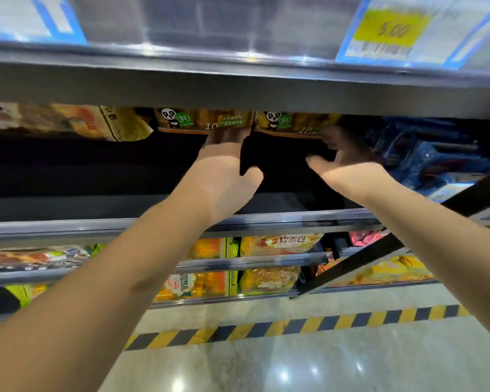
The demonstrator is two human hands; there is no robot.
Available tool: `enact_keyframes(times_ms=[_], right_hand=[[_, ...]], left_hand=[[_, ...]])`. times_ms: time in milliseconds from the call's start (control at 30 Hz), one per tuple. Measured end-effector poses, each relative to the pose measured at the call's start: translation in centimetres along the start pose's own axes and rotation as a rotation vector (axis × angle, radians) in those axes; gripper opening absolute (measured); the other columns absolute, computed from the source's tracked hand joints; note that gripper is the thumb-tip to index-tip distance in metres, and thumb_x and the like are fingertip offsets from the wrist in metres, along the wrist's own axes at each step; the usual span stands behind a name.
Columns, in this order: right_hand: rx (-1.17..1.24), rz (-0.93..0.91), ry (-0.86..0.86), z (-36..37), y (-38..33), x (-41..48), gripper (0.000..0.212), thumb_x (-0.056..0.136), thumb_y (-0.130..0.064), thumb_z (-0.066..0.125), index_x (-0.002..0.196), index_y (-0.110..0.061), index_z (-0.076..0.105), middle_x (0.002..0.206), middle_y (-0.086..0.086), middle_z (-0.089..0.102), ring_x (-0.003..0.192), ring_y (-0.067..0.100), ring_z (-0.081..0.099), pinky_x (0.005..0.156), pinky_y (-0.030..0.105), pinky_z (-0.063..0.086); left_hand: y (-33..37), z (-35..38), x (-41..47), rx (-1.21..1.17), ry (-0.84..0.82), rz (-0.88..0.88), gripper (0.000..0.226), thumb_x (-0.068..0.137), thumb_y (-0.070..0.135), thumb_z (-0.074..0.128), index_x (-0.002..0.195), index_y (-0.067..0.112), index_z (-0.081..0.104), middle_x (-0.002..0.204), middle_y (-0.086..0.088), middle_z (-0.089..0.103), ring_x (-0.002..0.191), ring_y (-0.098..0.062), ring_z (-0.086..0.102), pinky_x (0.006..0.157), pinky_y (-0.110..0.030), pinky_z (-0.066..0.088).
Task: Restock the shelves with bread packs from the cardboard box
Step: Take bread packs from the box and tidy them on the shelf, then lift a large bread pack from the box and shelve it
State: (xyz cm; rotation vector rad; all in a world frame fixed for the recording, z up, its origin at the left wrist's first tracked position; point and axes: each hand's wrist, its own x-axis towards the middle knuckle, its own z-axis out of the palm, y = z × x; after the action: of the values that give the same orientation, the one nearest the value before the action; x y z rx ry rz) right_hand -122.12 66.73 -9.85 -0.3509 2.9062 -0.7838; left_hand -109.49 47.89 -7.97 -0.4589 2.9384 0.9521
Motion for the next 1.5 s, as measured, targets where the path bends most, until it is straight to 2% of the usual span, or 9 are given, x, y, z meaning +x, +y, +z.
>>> enact_keyframes(times_ms=[100,267,433,633,767,900,1100,1300,1500], right_hand=[[-0.31,-0.165,-0.092,-2.3,-2.1,-5.5,0.058,0.1,-0.049,0.055,0.149,-0.019,0.045,0.085,-0.001,0.062,0.092,0.028,0.059,0.08,0.035,0.047],[-0.344,-0.492,-0.017,-6.3,-5.7,-13.5,0.054,0.092,-0.039,0.068,0.14,-0.016,0.058,0.129,0.007,0.062,0.123,0.03,0.056,0.099,0.043,0.047],[-0.422,-0.576,-0.028,-11.8,-13.4,-21.2,0.06,0.091,-0.043,0.07,0.142,-0.016,0.056,0.132,0.009,0.061,0.126,0.031,0.054,0.099,0.046,0.046],[-0.516,-0.575,-0.126,-19.3,-23.3,-28.3,0.069,0.093,-0.053,0.064,0.151,-0.024,0.039,0.152,0.007,0.04,0.139,0.029,0.039,0.113,0.042,0.036],[-0.481,-0.635,-0.172,-23.2,-29.2,-32.2,0.069,0.096,-0.057,0.059,0.153,-0.027,0.034,0.159,0.005,0.031,0.146,0.027,0.032,0.117,0.042,0.034],[-0.438,-0.799,-0.158,-24.7,-33.2,-34.8,0.075,0.095,-0.058,0.059,0.157,-0.025,0.032,0.161,0.005,0.032,0.146,0.027,0.034,0.117,0.044,0.035],[-0.355,-1.082,-0.169,-24.1,-38.1,-38.5,0.067,0.094,-0.057,0.06,0.15,-0.025,0.04,0.155,0.005,0.039,0.139,0.028,0.042,0.109,0.045,0.043],[-0.255,-1.328,-0.332,-20.8,-41.5,-44.3,0.063,0.092,-0.058,0.061,0.145,-0.028,0.046,0.145,0.002,0.048,0.132,0.027,0.047,0.104,0.045,0.044],[-0.221,-1.556,-0.475,-16.9,-45.2,-51.8,0.063,0.092,-0.058,0.059,0.146,-0.028,0.046,0.142,0.002,0.049,0.131,0.026,0.048,0.106,0.046,0.044]], left_hand=[[-0.6,-2.6,-4.2,0.234,0.077,0.109,0.056,0.101,0.044,0.052,0.15,0.021,0.04,0.141,-0.01,0.051,0.131,-0.029,0.047,0.106,-0.042,0.045],[-0.6,-7.2,-12.3,0.44,0.112,0.256,0.065,0.092,0.043,0.065,0.148,0.014,0.05,0.151,-0.016,0.046,0.142,-0.034,0.04,0.111,-0.047,0.042],[1.8,-14.4,-19.9,0.527,0.111,0.243,0.066,0.086,0.04,0.073,0.143,0.011,0.055,0.15,-0.019,0.048,0.143,-0.039,0.04,0.113,-0.056,0.041],[3.8,-25.1,-27.9,0.585,0.165,0.187,0.066,0.079,0.039,0.082,0.134,0.009,0.061,0.145,-0.02,0.052,0.143,-0.043,0.04,0.115,-0.057,0.036],[5.5,-30.4,-32.9,0.584,0.183,0.061,0.069,0.093,0.054,0.062,0.151,0.024,0.04,0.163,-0.007,0.027,0.155,-0.03,0.013,0.124,-0.046,0.017],[5.5,-33.7,-38.2,0.567,0.235,-0.102,0.069,0.091,0.056,0.062,0.15,0.027,0.041,0.161,-0.003,0.03,0.152,-0.027,0.017,0.125,-0.047,0.019],[4.5,-35.0,-48.4,0.551,0.437,-0.366,0.057,0.085,0.051,0.067,0.134,0.022,0.06,0.14,-0.006,0.054,0.136,-0.031,0.042,0.114,-0.045,0.035],[3.5,-33.1,-60.4,0.489,0.46,-0.778,0.061,0.091,0.052,0.064,0.145,0.028,0.048,0.153,0.0,0.041,0.145,-0.024,0.03,0.117,-0.039,0.028],[3.2,-31.5,-69.6,0.438,0.524,-1.022,0.062,0.091,0.051,0.065,0.146,0.03,0.047,0.155,0.0,0.04,0.147,-0.023,0.029,0.119,-0.041,0.029]])
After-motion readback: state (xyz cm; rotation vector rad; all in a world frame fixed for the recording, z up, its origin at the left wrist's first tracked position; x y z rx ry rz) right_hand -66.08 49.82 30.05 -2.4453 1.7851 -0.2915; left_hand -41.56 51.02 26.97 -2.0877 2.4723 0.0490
